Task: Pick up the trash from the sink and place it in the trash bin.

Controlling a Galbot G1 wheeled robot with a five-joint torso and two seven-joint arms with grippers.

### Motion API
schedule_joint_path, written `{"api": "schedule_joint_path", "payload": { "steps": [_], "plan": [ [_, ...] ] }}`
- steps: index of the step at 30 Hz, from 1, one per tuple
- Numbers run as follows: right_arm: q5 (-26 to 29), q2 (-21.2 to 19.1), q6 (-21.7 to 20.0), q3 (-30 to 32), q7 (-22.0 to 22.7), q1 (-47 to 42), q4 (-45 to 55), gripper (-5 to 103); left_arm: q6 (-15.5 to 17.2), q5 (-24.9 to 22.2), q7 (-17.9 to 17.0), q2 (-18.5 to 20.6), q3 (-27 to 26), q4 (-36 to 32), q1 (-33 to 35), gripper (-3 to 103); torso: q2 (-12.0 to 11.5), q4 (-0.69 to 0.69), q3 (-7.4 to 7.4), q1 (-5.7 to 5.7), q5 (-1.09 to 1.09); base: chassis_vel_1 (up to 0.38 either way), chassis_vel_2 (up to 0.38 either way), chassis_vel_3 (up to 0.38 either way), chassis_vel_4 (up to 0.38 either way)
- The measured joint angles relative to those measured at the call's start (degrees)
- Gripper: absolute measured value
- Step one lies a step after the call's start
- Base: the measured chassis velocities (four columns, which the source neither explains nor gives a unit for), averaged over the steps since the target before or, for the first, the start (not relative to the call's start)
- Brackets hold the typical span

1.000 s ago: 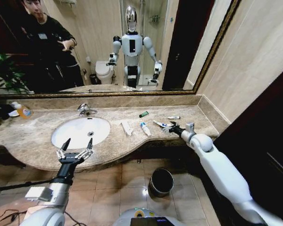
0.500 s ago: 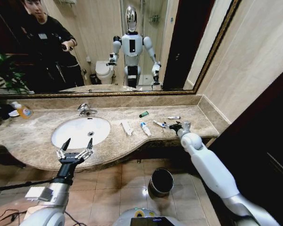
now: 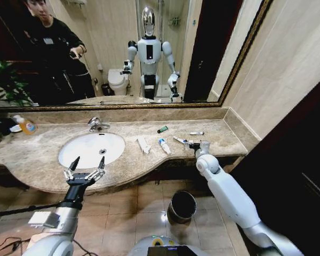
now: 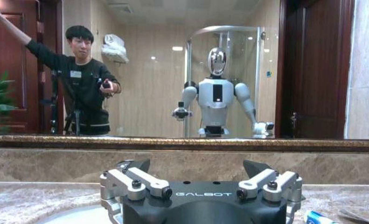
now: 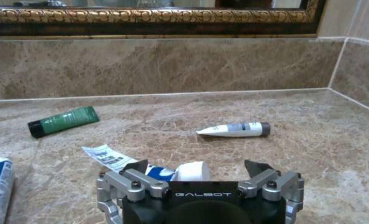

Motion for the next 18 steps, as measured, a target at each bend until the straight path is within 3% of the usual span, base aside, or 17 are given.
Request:
{"api": "schedule_joint_path", "payload": {
  "steps": [3, 4, 6, 13, 18],
  "plan": [
    [-0.3, 0.3, 0.1, 0.0, -0.1, 0.0, -0.3, 101, 0.0, 0.0, 0.0, 0.0, 0.0, 0.0, 0.0, 100, 0.0, 0.00, 0.00, 0.00, 0.00, 0.000, 0.000, 0.000, 0.000],
    [-0.7, 0.5, 0.3, 0.1, -0.2, 0.0, -0.7, 94, 0.0, 0.0, 0.0, 0.0, 0.0, 0.0, 0.0, 100, 0.0, 0.00, 0.00, 0.00, 0.00, 0.000, 0.000, 0.000, 0.000],
    [-0.9, 0.5, 0.4, 0.2, -0.1, 0.0, -0.7, 94, 0.0, 0.0, 0.0, 0.0, 0.0, 0.0, 0.0, 100, 0.0, 0.00, 0.00, 0.00, 0.00, 0.000, 0.000, 0.000, 0.000],
    [-1.0, 0.2, 0.4, 0.7, 0.4, -0.1, -0.7, 61, 0.0, 0.0, 0.0, 0.0, 0.0, 0.0, 0.0, 100, 0.0, 0.00, 0.00, 0.00, 0.00, 0.000, 0.000, 0.000, 0.000],
    [-1.0, 0.1, 0.3, 0.6, 0.4, -0.6, -0.7, 46, 0.0, 0.0, 0.0, 0.0, 0.0, 0.0, 0.0, 100, 0.0, 0.00, 0.00, 0.00, 0.00, 0.000, 0.000, 0.000, 0.000]
  ]
}}
